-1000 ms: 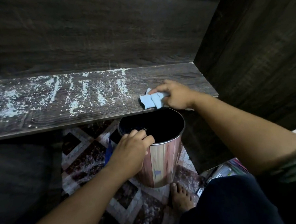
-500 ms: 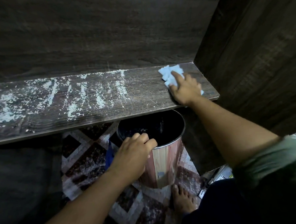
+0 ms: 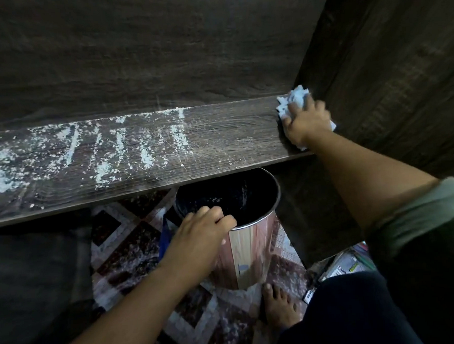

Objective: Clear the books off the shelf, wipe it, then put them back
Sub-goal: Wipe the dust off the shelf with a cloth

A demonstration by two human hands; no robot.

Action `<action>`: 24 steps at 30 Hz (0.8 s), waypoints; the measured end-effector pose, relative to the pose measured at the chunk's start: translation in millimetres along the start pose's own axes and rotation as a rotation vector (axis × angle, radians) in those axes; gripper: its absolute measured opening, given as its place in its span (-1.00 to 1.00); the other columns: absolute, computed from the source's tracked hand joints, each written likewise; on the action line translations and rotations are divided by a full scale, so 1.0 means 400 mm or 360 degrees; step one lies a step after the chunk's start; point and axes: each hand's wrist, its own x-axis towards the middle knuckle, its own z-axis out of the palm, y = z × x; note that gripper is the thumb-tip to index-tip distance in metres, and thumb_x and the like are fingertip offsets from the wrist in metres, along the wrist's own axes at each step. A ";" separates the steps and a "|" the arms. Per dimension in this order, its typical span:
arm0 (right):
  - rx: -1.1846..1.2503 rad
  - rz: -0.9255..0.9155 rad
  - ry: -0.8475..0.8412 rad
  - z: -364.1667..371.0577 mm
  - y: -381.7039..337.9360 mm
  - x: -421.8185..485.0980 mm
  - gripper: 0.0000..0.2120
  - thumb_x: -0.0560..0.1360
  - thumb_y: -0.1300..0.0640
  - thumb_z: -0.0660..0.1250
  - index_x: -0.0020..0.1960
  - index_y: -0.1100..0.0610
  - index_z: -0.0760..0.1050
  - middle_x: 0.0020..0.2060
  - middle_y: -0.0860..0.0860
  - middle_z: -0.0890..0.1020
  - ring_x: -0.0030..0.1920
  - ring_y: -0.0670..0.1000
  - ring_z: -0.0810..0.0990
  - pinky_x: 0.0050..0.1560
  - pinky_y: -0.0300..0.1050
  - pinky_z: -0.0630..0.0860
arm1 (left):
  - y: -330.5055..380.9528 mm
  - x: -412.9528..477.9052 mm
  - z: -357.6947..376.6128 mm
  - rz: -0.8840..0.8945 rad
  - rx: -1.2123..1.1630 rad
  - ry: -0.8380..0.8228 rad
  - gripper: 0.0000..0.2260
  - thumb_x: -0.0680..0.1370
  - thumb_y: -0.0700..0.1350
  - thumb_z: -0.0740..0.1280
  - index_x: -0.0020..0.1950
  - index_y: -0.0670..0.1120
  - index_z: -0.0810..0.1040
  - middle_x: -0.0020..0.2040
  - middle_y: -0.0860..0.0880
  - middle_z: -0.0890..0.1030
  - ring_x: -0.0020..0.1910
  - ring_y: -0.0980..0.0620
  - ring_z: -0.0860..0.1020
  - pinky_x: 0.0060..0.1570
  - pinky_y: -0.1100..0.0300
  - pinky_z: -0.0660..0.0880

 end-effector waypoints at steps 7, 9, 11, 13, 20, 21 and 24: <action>0.0277 -0.0213 -0.0118 0.012 -0.103 -0.008 -0.53 0.56 -0.02 0.19 0.47 -0.03 0.32 0.43 0.20 0.32 0.39 0.25 0.26 0.39 0.05 0.21 | -0.005 0.010 0.006 -0.0027 -0.0034 0.0013 -0.62 0.25 -0.23 0.56 -0.03 0.01 0.54 -0.18 0.05 0.45 -0.19 -0.01 0.47 -0.29 0.07 0.49; 0.0478 -0.0339 -0.0058 0.002 -0.110 -0.008 -0.57 0.55 0.06 0.22 0.43 -0.03 0.40 0.41 0.16 0.40 0.39 0.21 0.33 0.39 -0.04 0.26 | -0.005 0.014 0.006 -0.0035 -0.0033 0.0015 -0.63 0.26 -0.23 0.55 -0.03 0.01 0.54 -0.18 0.05 0.46 -0.19 -0.01 0.47 -0.28 0.06 0.49; 0.0273 -0.0244 0.0240 -0.004 -0.099 0.004 -0.55 0.54 0.02 0.23 0.43 0.01 0.38 0.42 0.18 0.33 0.37 0.24 0.29 0.35 0.02 0.25 | -0.002 0.016 0.007 -0.0032 -0.0036 0.0020 -0.63 0.26 -0.23 0.56 -0.03 0.01 0.54 -0.18 0.05 0.46 -0.19 -0.01 0.47 -0.28 0.07 0.49; -0.0030 -0.0118 0.0270 -0.006 -0.066 0.024 -0.45 0.56 -0.09 0.17 0.49 0.11 0.25 0.51 0.22 0.12 0.46 0.29 0.10 0.42 0.10 0.08 | -0.001 0.014 0.009 -0.0023 -0.0029 0.0023 -0.62 0.25 -0.23 0.56 -0.03 0.02 0.54 -0.18 0.05 0.45 -0.19 0.00 0.47 -0.27 0.10 0.46; 0.0102 -0.0009 -0.0141 0.010 -0.092 0.043 -0.42 0.58 -0.21 0.06 0.52 0.04 0.17 0.52 0.25 0.07 0.47 0.29 0.11 0.44 0.13 0.10 | -0.010 0.012 0.012 -0.0027 -0.0068 0.0038 -0.58 0.25 -0.25 0.56 0.01 0.01 0.52 -0.17 0.04 0.45 -0.18 -0.01 0.46 -0.28 0.07 0.47; 0.0154 -0.0070 -0.0115 0.007 -0.114 0.030 -0.47 0.57 -0.14 0.13 0.49 0.01 0.24 0.48 0.25 0.18 0.42 0.29 0.21 0.41 0.10 0.17 | -0.013 0.014 0.011 -0.0042 -0.0073 0.0043 -0.57 0.25 -0.26 0.56 0.02 0.01 0.52 -0.17 0.05 0.45 -0.18 0.00 0.46 -0.27 0.08 0.46; 0.0550 -0.0369 -0.0050 0.012 -0.159 -0.006 -0.61 0.52 0.03 0.26 0.34 -0.08 0.47 0.32 0.15 0.49 0.30 0.19 0.45 0.31 -0.03 0.39 | -0.015 0.016 0.008 -0.0063 -0.0098 0.0055 -0.56 0.23 -0.27 0.56 0.03 0.00 0.53 -0.18 0.05 0.45 -0.20 0.00 0.46 -0.29 0.08 0.47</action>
